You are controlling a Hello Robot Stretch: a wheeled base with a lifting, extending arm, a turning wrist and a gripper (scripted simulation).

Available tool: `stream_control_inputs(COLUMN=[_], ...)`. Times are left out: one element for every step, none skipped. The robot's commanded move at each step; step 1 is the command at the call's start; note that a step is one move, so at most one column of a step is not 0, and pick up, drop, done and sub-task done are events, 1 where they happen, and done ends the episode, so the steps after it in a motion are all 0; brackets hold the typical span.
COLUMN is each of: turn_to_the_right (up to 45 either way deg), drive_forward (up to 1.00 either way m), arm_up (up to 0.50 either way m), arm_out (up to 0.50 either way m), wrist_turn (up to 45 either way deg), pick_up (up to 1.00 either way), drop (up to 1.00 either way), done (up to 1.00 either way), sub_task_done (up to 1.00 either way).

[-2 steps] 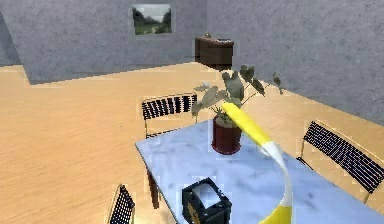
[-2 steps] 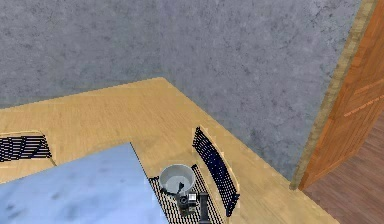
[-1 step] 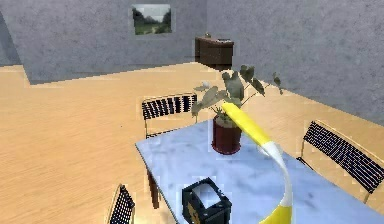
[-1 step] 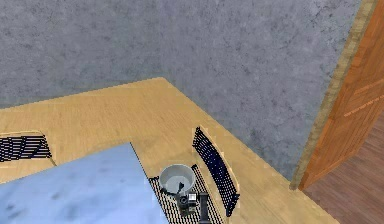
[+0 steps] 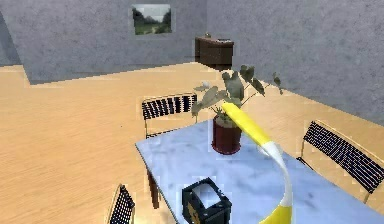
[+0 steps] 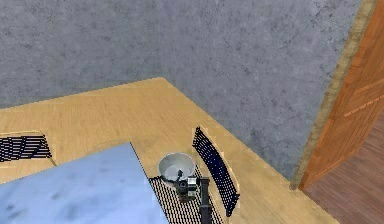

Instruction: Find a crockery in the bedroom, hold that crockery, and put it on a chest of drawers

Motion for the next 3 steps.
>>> stream_control_inputs(turn_to_the_right=[0.0, 0.0, 0.0], drive_forward=[0.0, 0.0, 0.0], arm_up=[0.5, 0.02, 0.0], arm_out=[0.0, 0.0, 0.0], wrist_turn=[0.0, 0.0, -45.0], pick_up=[0.0, 0.0, 0.0], drop=[0.0, 0.0, 0.0], done=[0.0, 0.0, 0.0], sub_task_done=[0.0, 0.0, 0.0])
